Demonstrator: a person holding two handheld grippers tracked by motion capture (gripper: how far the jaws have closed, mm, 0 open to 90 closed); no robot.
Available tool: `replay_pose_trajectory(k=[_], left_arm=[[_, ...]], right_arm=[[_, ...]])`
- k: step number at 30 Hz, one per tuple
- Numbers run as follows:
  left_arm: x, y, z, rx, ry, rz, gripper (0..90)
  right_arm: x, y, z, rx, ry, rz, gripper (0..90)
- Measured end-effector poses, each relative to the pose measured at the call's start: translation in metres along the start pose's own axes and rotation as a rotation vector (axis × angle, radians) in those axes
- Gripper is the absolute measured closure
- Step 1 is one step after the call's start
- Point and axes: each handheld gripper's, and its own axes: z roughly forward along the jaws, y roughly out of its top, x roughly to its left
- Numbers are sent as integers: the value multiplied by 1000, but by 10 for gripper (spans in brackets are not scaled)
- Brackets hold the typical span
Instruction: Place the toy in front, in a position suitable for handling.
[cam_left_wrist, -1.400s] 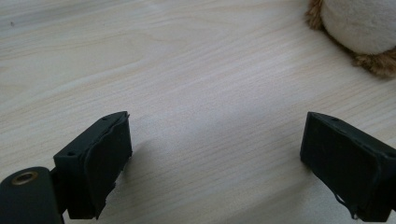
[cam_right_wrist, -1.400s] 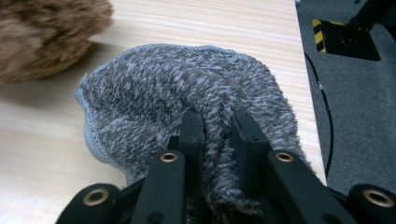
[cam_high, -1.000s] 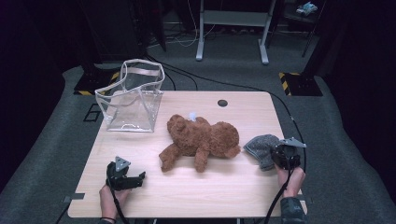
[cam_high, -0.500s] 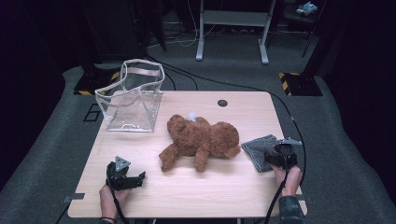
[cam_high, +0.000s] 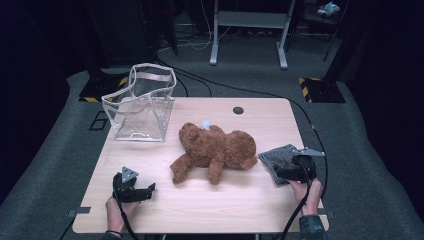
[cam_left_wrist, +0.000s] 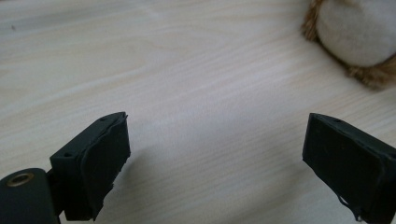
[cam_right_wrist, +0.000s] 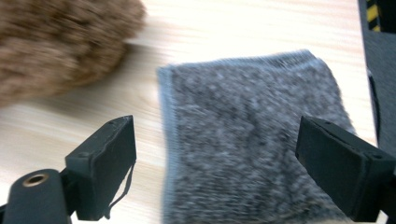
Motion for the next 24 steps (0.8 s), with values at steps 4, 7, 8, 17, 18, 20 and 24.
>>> replay_pose_trajectory(k=[4, 7, 8, 17, 18, 20, 24], left_arm=[[-3, 23, -8, -36, -47, 6, 73], [-9, 48, -10, -56, -91, 33, 73], [-13, 58, -11, -62, -100, 56, 74], [-43, 121, -2, -99, -163, 165, 101], [-50, 133, 4, -106, -171, 168, 103], [-57, 147, 12, -101, -191, 178, 103], [-65, 165, 24, -88, -218, 185, 118]], right_arm=[[10, 8, -8, -21, 36, -23, 108], [18, 14, -12, -42, 59, -44, 109], [21, 16, -13, -47, 62, -47, 109], [50, 32, -8, -75, 134, -85, 107], [58, 36, -6, -75, 150, -96, 104], [61, 37, -5, -73, 152, -101, 103], [75, 42, 1, -65, 175, -117, 90]])
